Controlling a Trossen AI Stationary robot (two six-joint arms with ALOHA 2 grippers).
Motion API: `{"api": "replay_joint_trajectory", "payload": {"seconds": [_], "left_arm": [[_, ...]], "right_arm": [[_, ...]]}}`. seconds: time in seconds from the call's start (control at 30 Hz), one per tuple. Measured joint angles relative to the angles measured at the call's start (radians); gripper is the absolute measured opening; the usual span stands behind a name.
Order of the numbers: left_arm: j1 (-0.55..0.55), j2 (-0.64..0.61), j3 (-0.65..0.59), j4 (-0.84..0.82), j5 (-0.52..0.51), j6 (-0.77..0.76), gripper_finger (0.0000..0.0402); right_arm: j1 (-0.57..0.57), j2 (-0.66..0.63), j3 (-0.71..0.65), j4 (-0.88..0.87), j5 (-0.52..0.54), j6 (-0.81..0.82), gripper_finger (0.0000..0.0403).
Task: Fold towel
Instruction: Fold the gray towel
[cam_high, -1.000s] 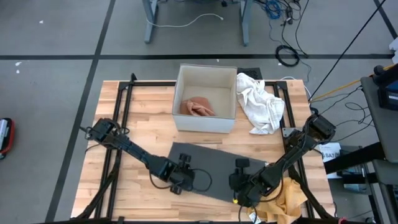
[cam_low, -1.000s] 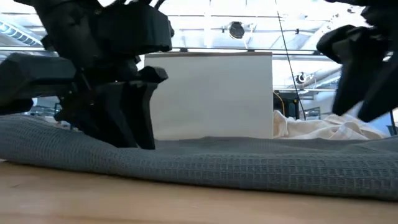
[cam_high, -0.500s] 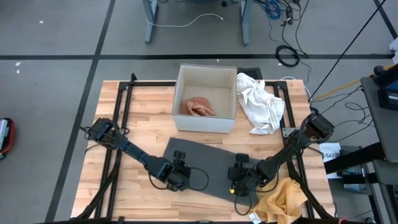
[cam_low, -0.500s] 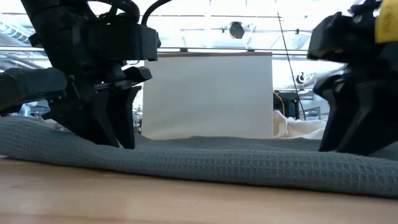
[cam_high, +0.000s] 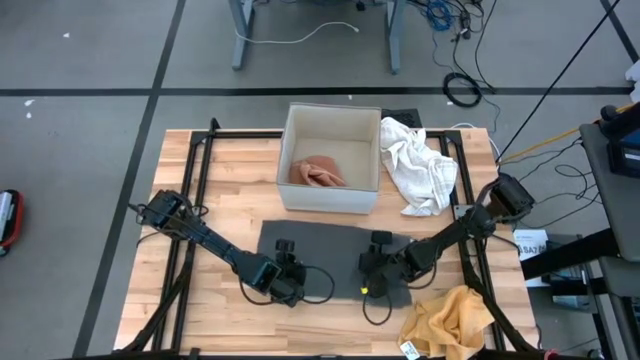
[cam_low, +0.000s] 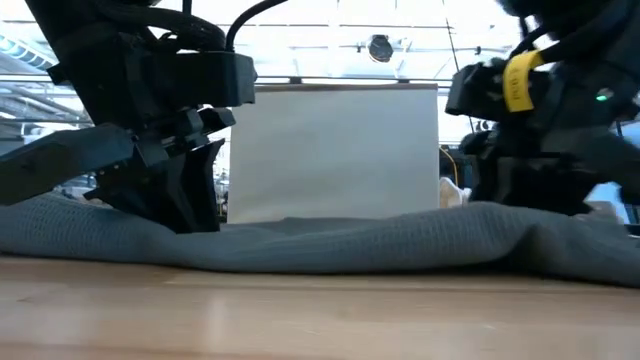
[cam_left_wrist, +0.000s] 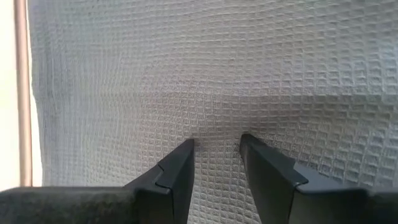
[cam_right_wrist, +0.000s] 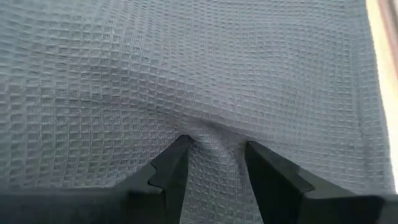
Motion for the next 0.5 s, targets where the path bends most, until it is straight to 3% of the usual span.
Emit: {"api": "replay_joint_trajectory", "payload": {"seconds": [0.17, 0.5], "left_arm": [[0.000, 0.000, 0.001, -0.030, -0.001, -0.042, 0.0144], [-0.012, -0.001, 0.001, -0.102, -0.021, -0.072, 0.0144]], "right_arm": [[-0.036, -0.009, 0.000, -0.022, -0.001, -0.092, 0.0150], [0.036, -0.177, -0.006, -0.114, -0.043, -0.044, 0.0150]]}}
